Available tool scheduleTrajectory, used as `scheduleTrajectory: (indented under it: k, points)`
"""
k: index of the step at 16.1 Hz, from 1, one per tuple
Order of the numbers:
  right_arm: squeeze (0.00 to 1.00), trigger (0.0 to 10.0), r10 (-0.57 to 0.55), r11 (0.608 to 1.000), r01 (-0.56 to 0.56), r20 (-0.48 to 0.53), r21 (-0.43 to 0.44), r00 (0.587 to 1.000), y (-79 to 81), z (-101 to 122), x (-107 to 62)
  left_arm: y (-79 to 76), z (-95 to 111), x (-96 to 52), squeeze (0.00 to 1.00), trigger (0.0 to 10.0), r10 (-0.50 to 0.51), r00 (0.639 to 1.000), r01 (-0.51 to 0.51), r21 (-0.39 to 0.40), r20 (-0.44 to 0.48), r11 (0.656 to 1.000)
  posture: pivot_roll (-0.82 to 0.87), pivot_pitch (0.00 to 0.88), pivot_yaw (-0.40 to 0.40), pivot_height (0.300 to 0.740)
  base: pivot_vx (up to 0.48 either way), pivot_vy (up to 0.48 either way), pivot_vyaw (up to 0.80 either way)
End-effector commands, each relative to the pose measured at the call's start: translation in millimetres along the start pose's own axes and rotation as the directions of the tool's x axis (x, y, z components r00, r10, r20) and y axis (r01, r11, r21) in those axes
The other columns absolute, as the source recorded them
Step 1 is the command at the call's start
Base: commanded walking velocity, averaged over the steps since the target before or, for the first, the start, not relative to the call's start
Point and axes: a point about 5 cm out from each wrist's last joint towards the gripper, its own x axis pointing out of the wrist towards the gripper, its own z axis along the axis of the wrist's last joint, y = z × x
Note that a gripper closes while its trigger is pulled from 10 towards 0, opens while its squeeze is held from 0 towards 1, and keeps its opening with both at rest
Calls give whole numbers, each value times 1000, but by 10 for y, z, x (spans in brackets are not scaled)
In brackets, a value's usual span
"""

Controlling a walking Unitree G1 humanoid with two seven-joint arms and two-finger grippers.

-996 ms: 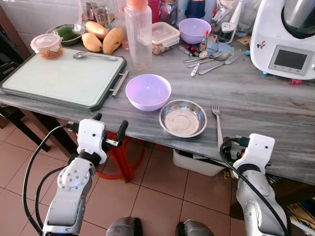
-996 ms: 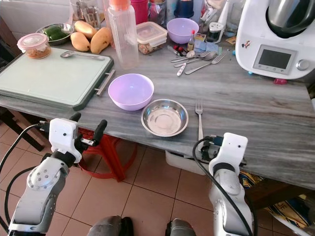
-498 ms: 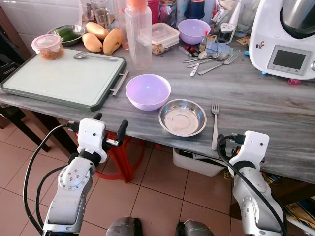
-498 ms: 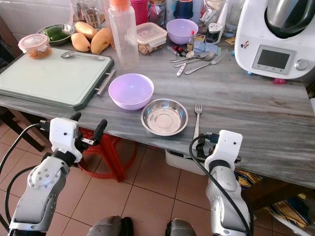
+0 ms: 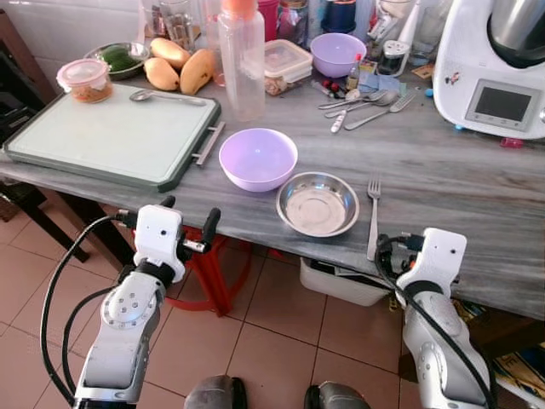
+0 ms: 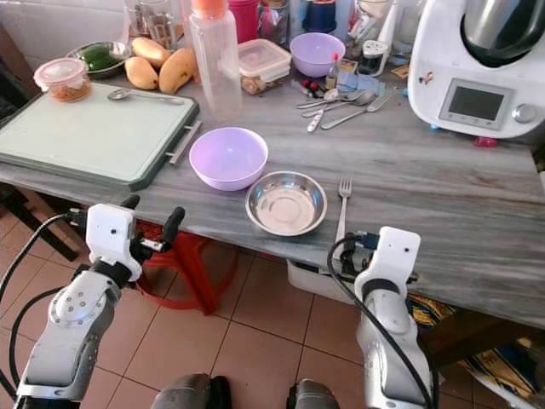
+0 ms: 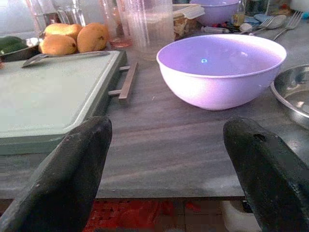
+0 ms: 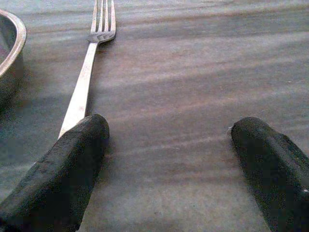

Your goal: Setting the table

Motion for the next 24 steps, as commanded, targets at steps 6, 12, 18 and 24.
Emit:
scheduleTrajectory:
  k: [6,12,18,24]
  points:
    - [1000,10000,-93,994,95,38,-47,995,-171,50,4,22,9,10,0,10000,-1,1000,1,15,4,1000,47,42,37,740,0,0,0]
    - [1000,10000,-47,997,47,-1,-68,999,-150,52,183,27,9,-41,0,10000,-3,1000,3,17,-7,1000,60,64,37,740,0,0,0]
    - [996,10000,57,997,-60,-54,-45,997,12,-15,200,24,1,-62,0,10000,0,1000,0,16,-14,1000,64,76,35,740,0,0,0]
    - [992,10000,112,993,-114,-87,-21,990,75,-64,178,20,-2,-58,0,10000,-1,1000,2,15,-17,1000,58,77,34,740,0,0,0]
